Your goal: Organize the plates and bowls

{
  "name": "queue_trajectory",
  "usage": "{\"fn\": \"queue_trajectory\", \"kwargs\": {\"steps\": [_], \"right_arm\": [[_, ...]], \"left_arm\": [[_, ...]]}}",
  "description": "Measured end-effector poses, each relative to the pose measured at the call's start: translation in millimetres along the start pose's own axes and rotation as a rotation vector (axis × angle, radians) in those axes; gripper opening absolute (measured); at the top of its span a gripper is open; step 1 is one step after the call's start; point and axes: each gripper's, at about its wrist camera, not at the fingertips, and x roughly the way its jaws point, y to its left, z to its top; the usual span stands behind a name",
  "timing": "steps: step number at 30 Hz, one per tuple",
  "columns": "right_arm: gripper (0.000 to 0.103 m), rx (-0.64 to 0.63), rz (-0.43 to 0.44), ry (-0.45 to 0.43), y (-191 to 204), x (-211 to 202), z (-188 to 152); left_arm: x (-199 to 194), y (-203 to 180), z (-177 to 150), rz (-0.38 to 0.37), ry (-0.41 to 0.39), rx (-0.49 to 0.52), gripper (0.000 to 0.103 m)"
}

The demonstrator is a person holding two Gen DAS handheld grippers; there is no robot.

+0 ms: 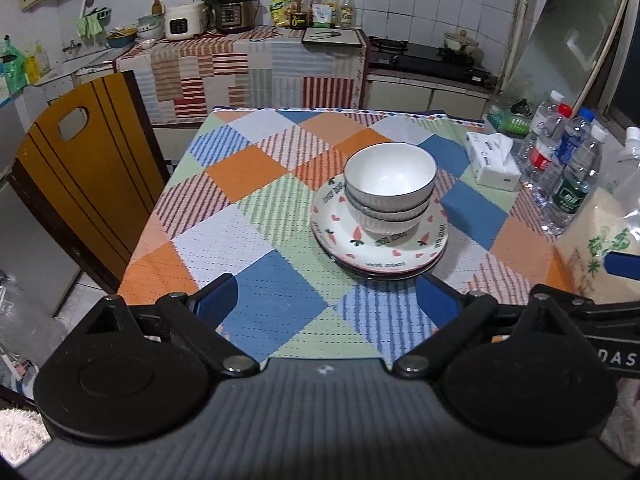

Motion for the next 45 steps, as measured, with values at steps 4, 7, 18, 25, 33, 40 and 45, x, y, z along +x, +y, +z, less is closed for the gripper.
{"fn": "queue_trajectory", "kwargs": {"steps": [4,7,18,25,33,40,45], "right_arm": [[0.097,0.003,-0.021,-0.011,3.0,-0.7,-6.0],[0.097,0.022,-0.042,-0.022,5.3,1.2,-11.9],[0.097,0.022,-0.062,-0.026,12.4,4.1,-21.3],[0.097,0.025,-0.086,-0.045,11.5,0.5,-20.8],[0.097,0.039,-0.095,-0.039,9.9,-0.2,-20.3],[0.097,0.041,-0.109,-0.004,9.9,1.2,-19.1],[0.097,0.042,-0.109,0.005,9.5,-0.2,-18.7]], "left_arm": [[0.0,4.9,-3.0,0.001,0.005,-0.015,0.097],[-0.6,8.2,-5.4,0.012,-0.006,-0.033,0.097],[-2.7,4.3,-13.3,0.042,-0.038,0.007,0.097],[-6.1,-2.3,-16.7,0.054,-0.072,0.034,0.097],[-2.3,2.1,-17.3,0.036,-0.055,0.001,0.097],[-5.4,-1.2,-21.2,0.026,-0.077,0.019,0.097],[-4.5,-0.4,-21.6,0.010,-0.071,0.002,0.097]]}}
